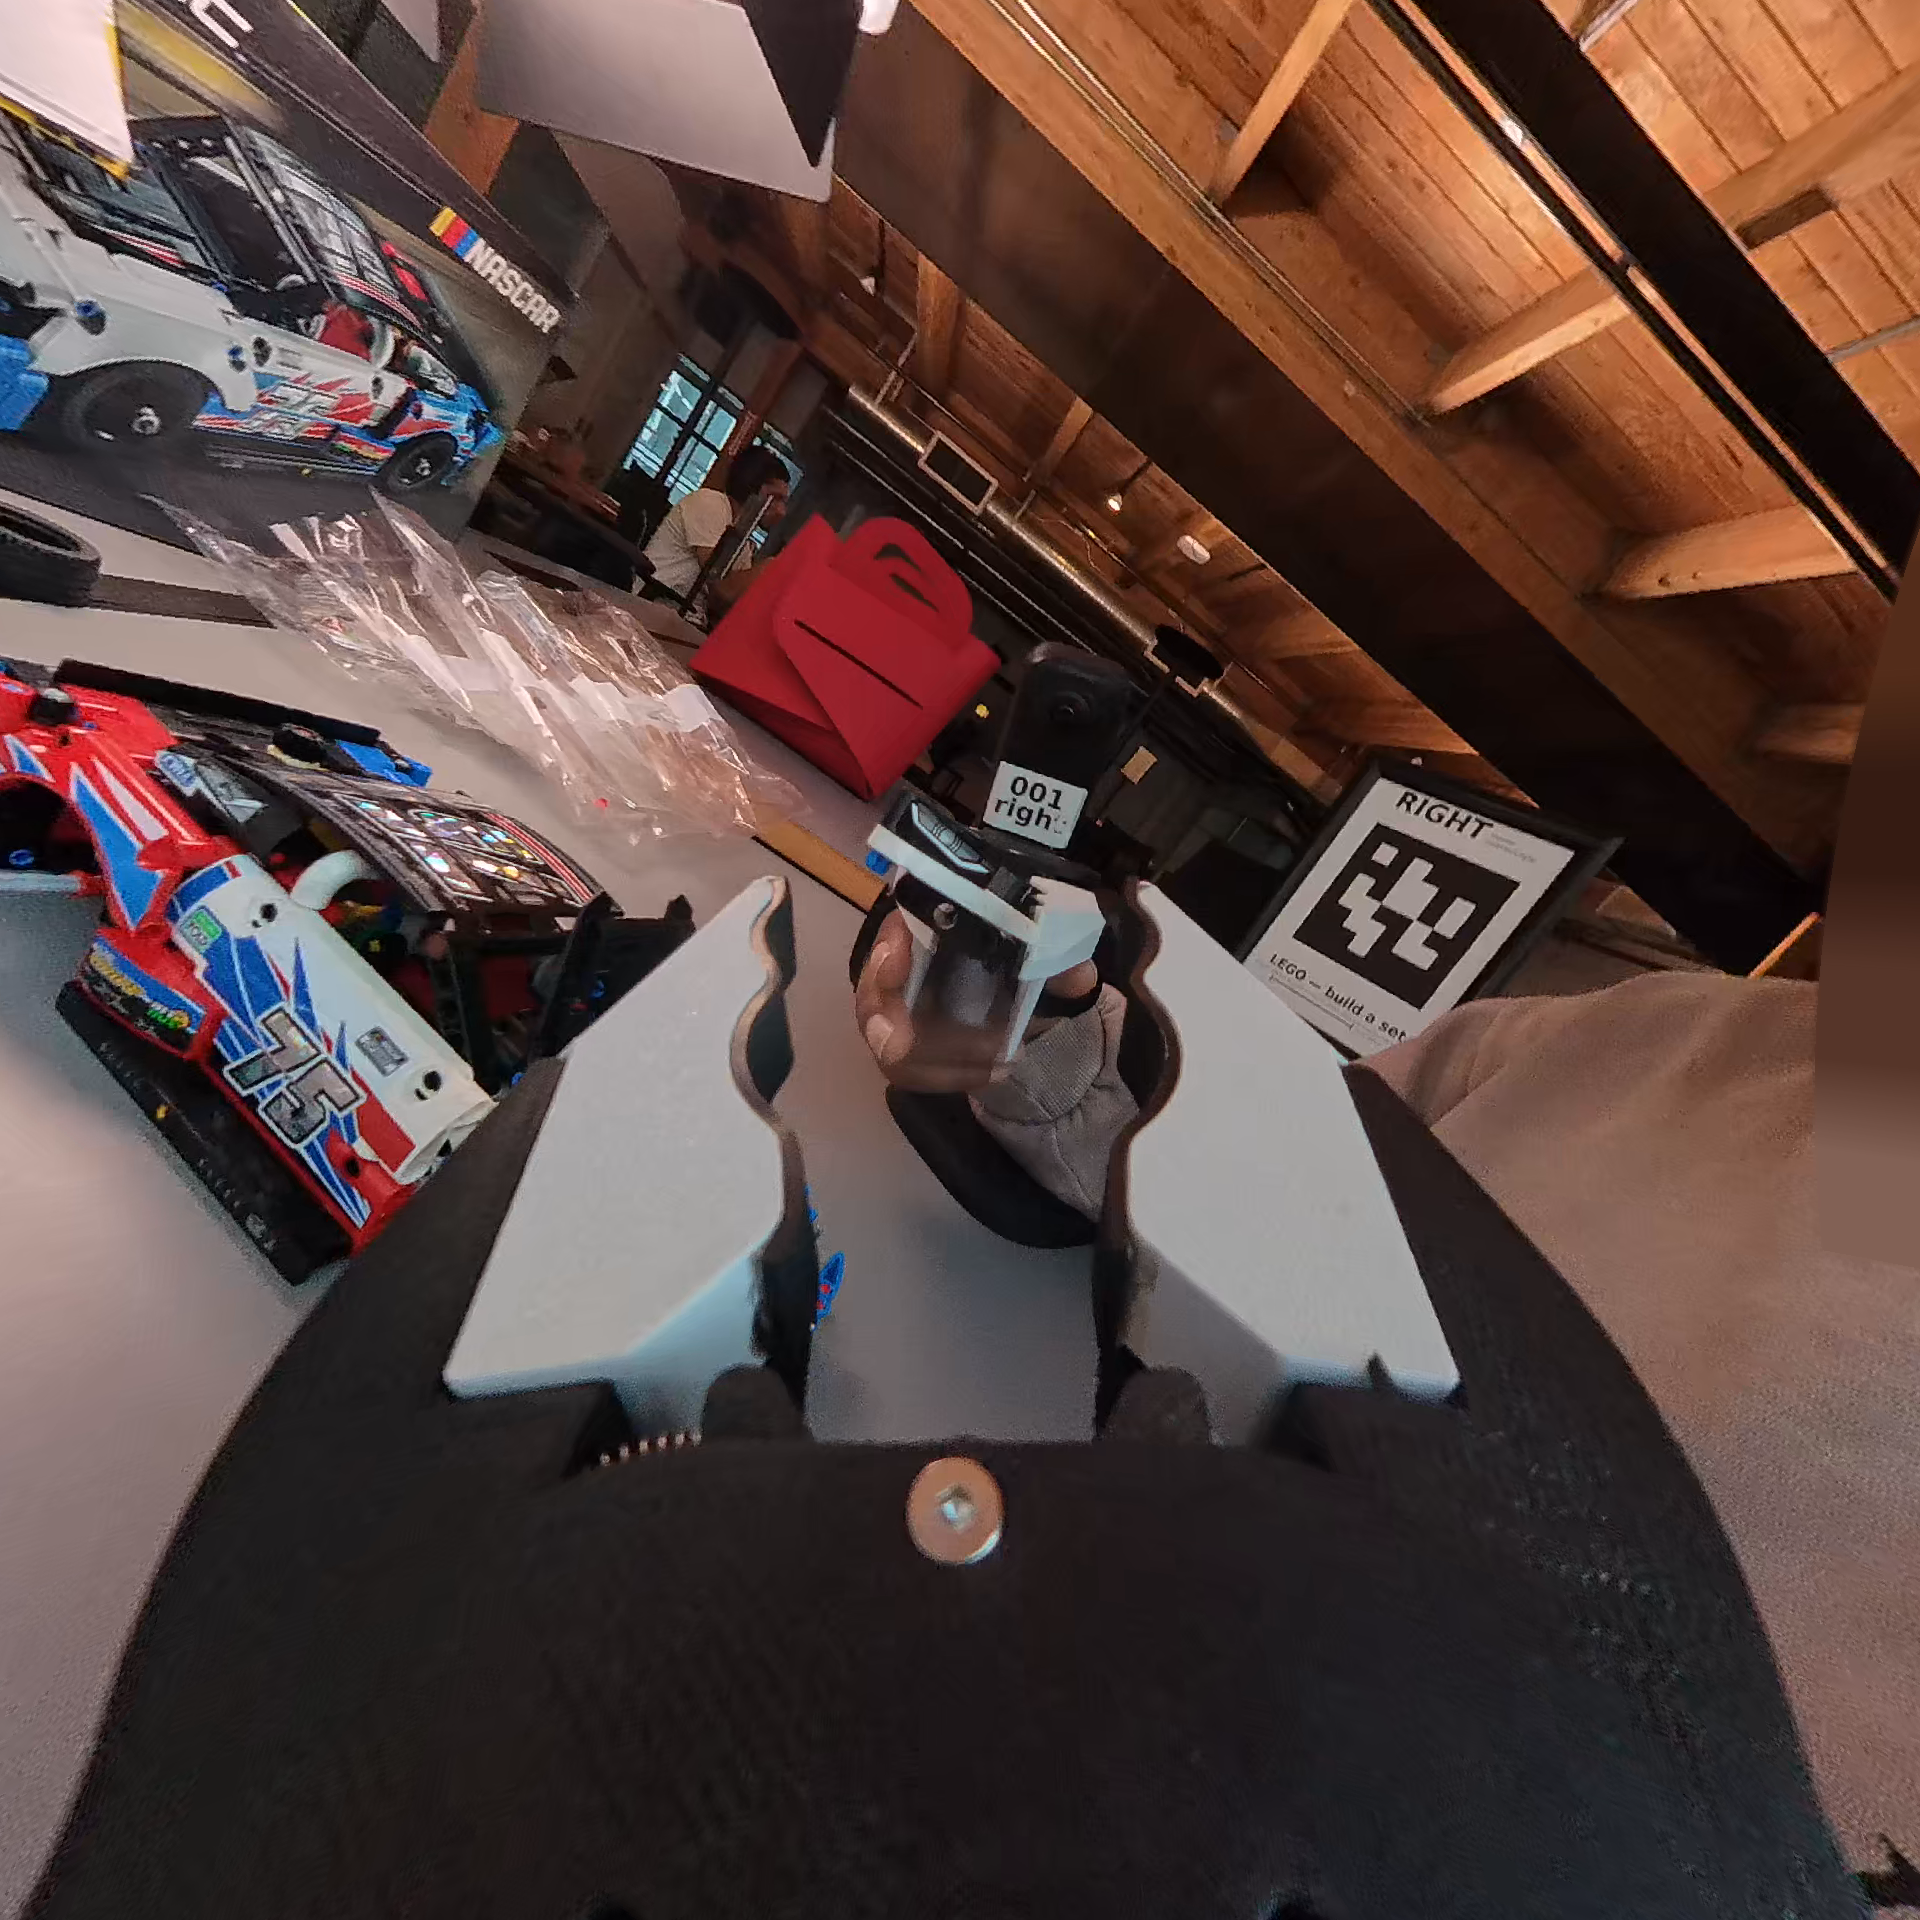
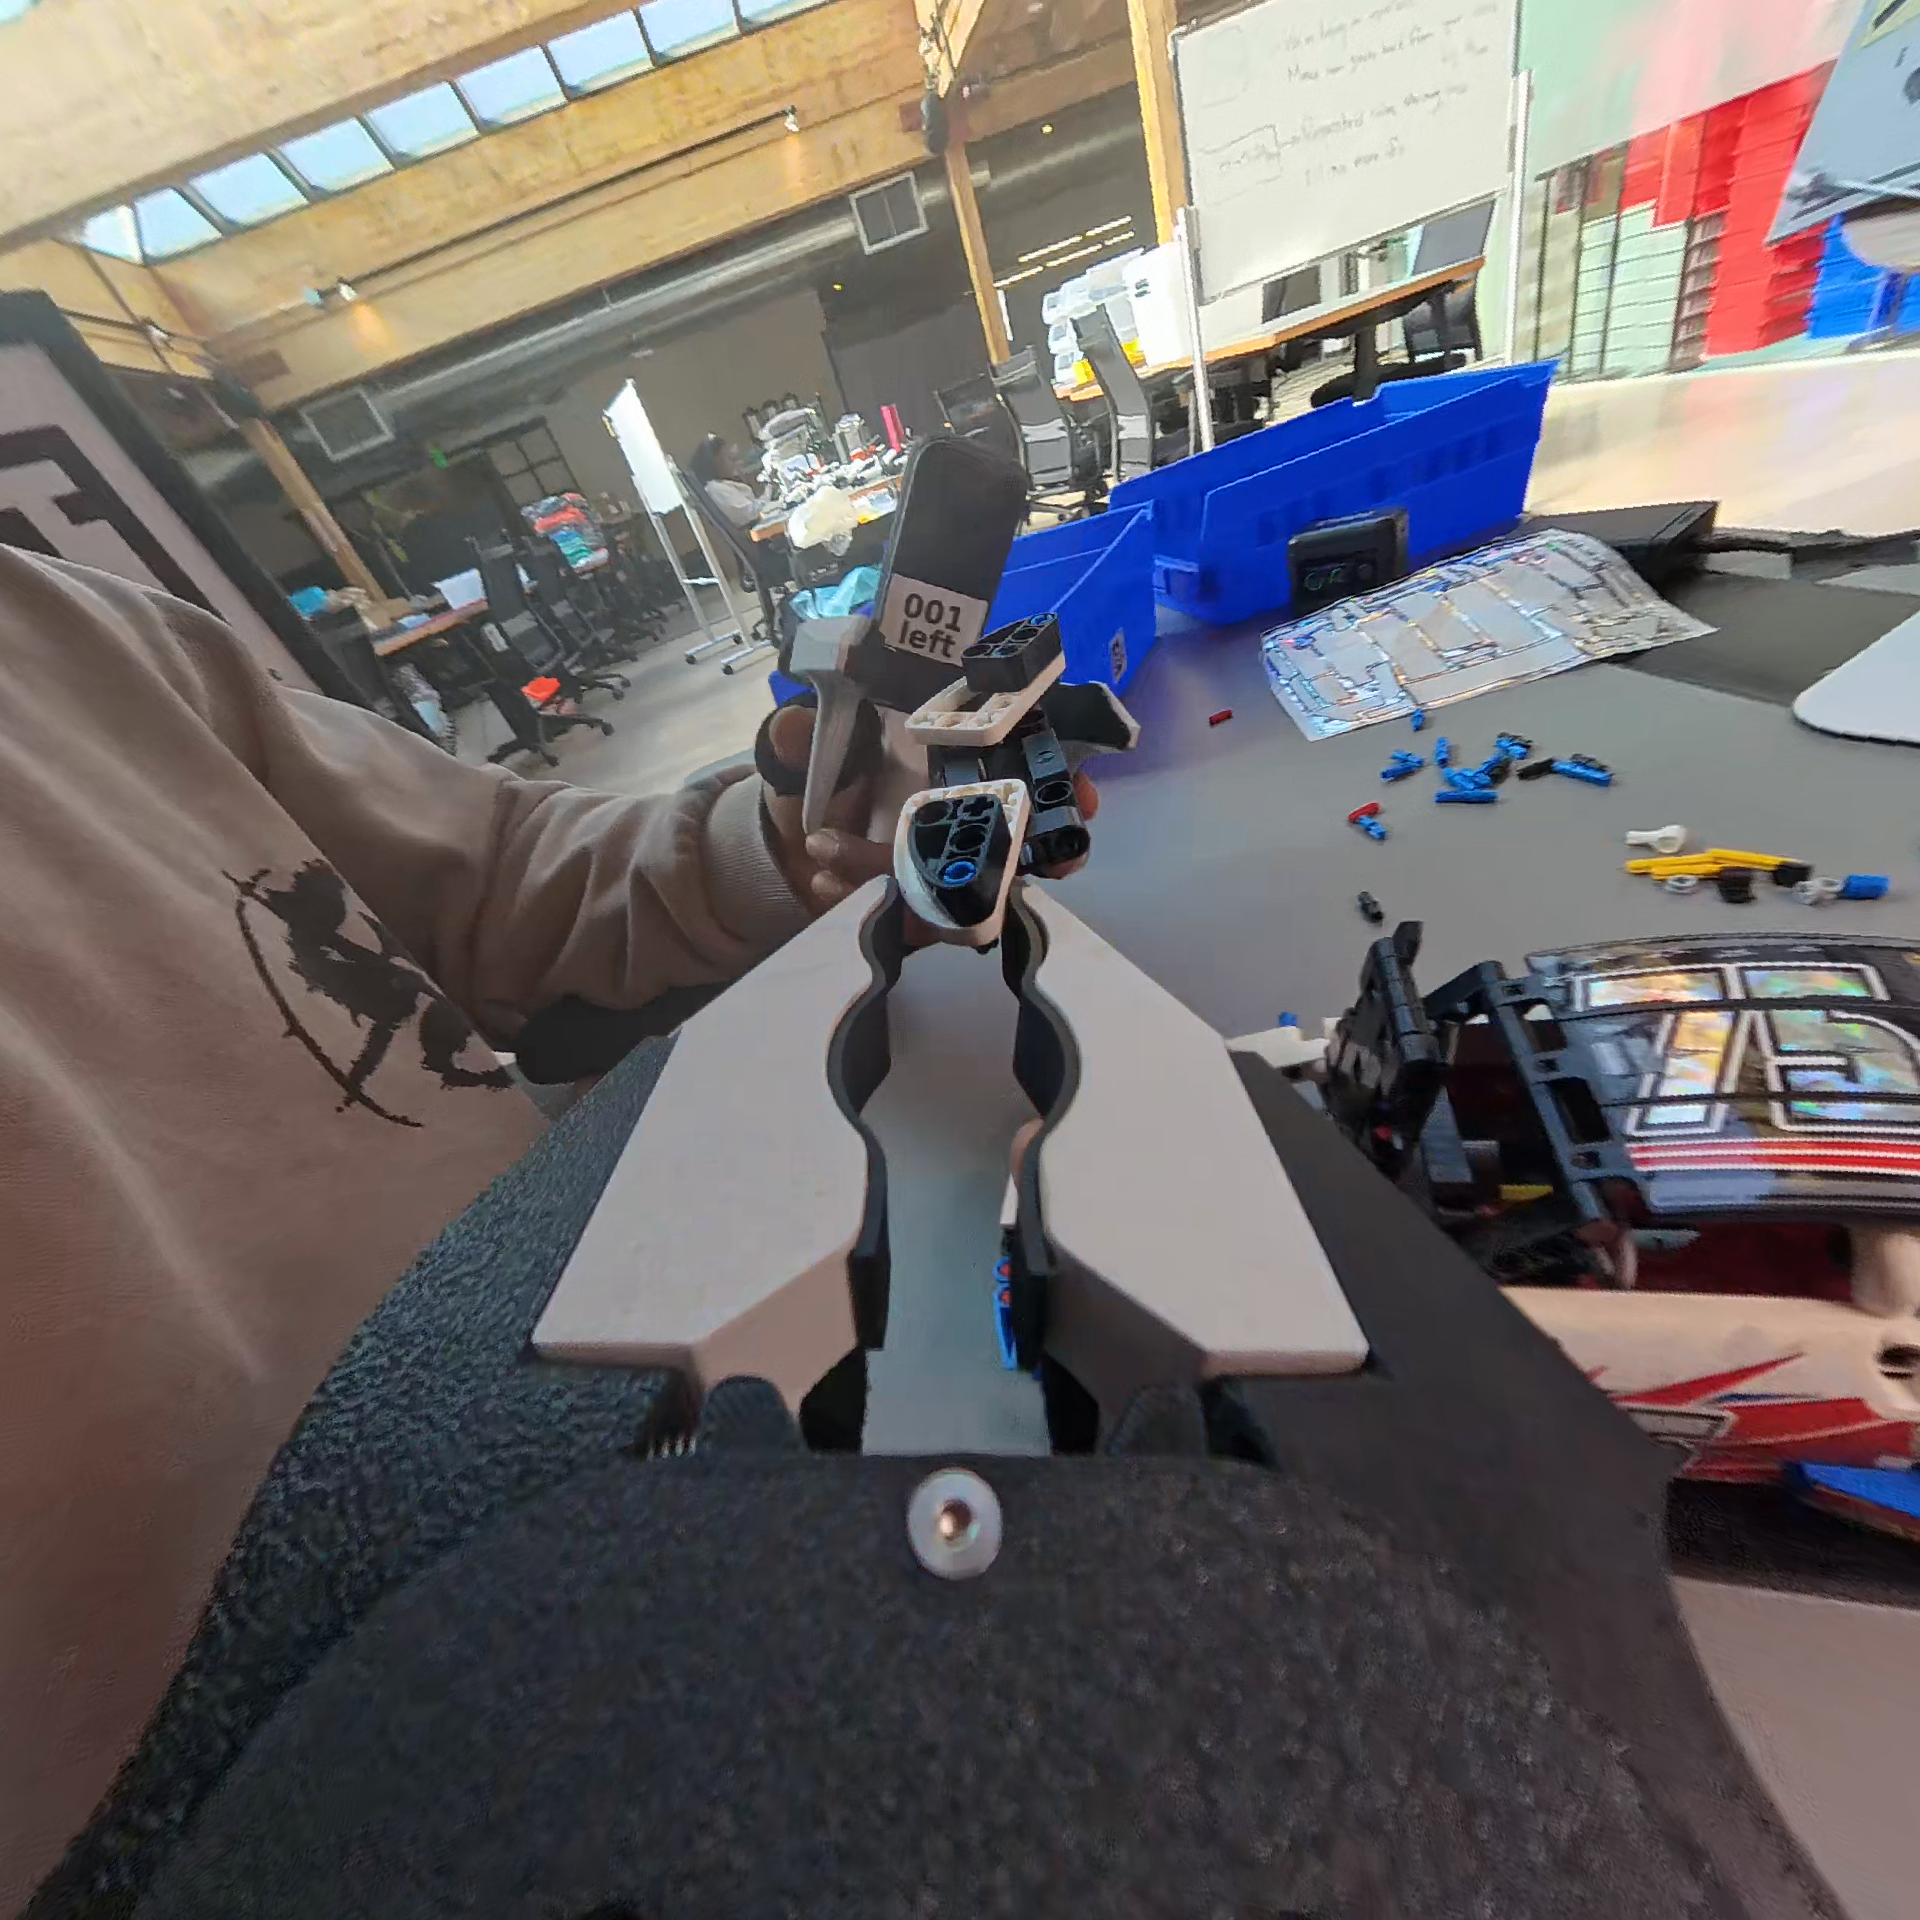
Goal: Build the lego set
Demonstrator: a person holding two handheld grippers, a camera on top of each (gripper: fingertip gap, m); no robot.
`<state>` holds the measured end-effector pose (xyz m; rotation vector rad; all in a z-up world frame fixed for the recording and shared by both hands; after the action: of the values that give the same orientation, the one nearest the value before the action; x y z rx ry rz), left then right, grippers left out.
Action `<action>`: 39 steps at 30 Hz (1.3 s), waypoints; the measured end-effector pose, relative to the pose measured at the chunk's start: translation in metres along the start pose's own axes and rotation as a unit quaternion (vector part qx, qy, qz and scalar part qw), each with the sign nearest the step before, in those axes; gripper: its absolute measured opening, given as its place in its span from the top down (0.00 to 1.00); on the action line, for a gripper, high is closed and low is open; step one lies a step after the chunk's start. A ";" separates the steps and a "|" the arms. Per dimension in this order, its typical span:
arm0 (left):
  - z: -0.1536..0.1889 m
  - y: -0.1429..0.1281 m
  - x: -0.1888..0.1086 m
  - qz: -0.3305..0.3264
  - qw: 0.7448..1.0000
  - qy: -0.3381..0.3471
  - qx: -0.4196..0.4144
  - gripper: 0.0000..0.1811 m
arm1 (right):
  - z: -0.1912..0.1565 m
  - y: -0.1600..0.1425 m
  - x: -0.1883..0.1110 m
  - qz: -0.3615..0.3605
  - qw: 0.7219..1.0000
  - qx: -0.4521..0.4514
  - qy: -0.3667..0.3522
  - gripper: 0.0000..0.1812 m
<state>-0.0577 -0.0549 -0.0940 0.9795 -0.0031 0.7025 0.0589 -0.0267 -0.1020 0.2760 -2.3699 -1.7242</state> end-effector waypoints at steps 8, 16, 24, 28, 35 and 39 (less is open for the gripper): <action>0.007 0.004 0.000 0.022 0.999 -0.015 0.036 0.99 | -0.005 -0.001 0.000 0.014 0.997 0.066 0.045 0.92; 0.008 0.003 -0.005 0.001 0.999 -0.038 -0.001 0.83 | -0.011 0.000 0.000 0.016 0.997 0.047 0.059 0.92; 0.039 -0.027 0.008 -0.086 0.958 -0.249 -0.111 0.66 | -0.038 -0.018 0.010 -0.045 0.990 0.017 0.131 0.91; 0.038 -0.017 0.000 -0.064 0.965 -0.241 -0.077 0.77 | -0.027 -0.010 0.002 -0.024 0.994 0.026 0.104 0.92; 0.028 -0.017 -0.009 -0.077 0.985 -0.149 0.032 0.81 | -0.016 -0.008 0.001 -0.013 0.996 0.037 0.076 0.92; 0.035 -0.029 -0.002 -0.113 0.976 -0.177 0.051 0.63 | -0.021 -0.013 0.007 -0.025 0.995 0.040 0.091 0.92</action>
<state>-0.0326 -0.0929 -0.0957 1.1737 -0.1669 0.3147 0.0588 -0.0519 -0.1077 0.4882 -2.3208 -1.5537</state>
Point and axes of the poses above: each gripper's, where its closed fingertips meet, x out along the fingers, y out of its top, z = x × y across the jaws, the point moved 4 cm from there along -x, back along the fingers, and after that the axes turned 4 degrees about z, right-handed, at the moved point
